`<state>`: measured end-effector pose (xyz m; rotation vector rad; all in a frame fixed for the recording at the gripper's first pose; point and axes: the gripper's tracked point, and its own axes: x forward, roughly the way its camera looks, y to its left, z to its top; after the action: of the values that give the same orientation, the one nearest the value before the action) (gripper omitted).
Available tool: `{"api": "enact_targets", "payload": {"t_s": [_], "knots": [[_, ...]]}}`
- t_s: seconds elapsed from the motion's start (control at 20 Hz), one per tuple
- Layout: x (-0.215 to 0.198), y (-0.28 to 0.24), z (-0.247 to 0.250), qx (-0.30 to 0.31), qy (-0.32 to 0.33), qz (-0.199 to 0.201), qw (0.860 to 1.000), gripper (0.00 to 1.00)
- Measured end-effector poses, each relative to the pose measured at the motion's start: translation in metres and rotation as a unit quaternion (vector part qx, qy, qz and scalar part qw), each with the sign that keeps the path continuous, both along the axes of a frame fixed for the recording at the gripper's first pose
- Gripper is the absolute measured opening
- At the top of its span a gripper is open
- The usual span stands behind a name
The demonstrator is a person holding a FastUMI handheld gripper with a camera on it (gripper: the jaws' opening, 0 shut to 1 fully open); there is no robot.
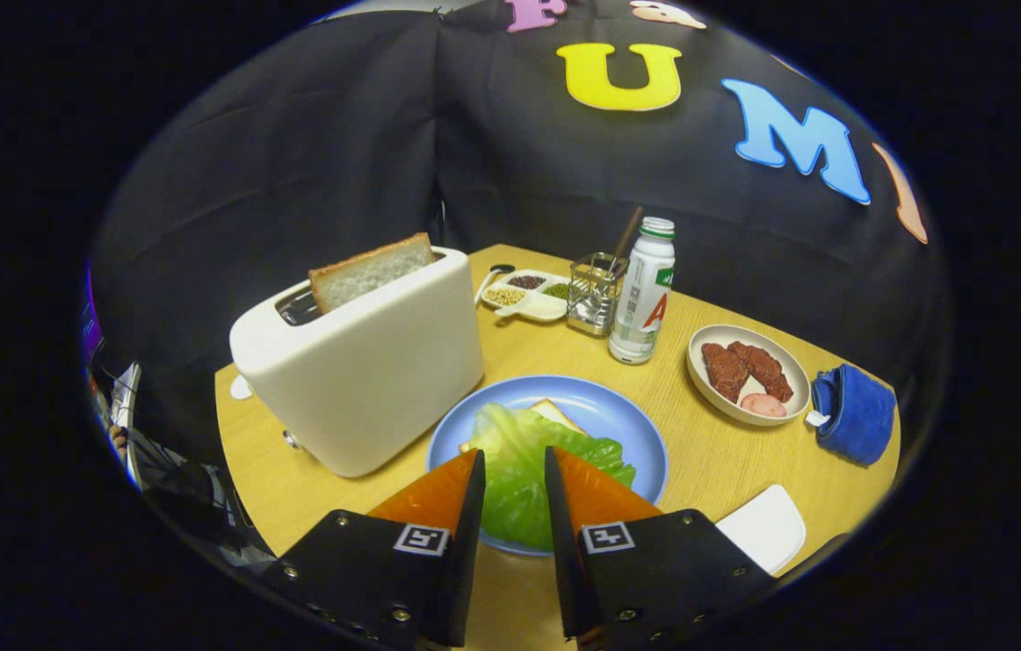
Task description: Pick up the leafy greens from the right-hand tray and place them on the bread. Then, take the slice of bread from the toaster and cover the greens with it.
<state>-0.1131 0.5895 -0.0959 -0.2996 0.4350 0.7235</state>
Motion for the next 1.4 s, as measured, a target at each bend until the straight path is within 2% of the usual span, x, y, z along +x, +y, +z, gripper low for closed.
{"api": "enact_targets", "payload": {"t_s": [0.35, 0.45, 0.55, 0.65, 0.85, 1.2, 1.4], "knots": [[-0.029, 0.027, 0.031, 0.081, -0.101, -0.039, 0.991, 0.39], [-0.035, 0.041, 0.036, 0.094, -0.116, -0.040, 0.988, 0.39], [-0.047, 0.064, 0.037, 0.104, -0.114, -0.019, 0.988, 0.39], [-0.054, 0.081, 0.040, 0.107, -0.114, -0.006, 0.988, 0.39], [-0.053, 0.095, 0.048, 0.101, -0.137, -0.023, 0.985, 0.39], [-0.061, 0.132, 0.059, 0.098, -0.154, -0.007, 0.983, 0.39], [-0.054, 0.143, 0.060, 0.090, -0.168, -0.027, 0.981, 0.39]]}}
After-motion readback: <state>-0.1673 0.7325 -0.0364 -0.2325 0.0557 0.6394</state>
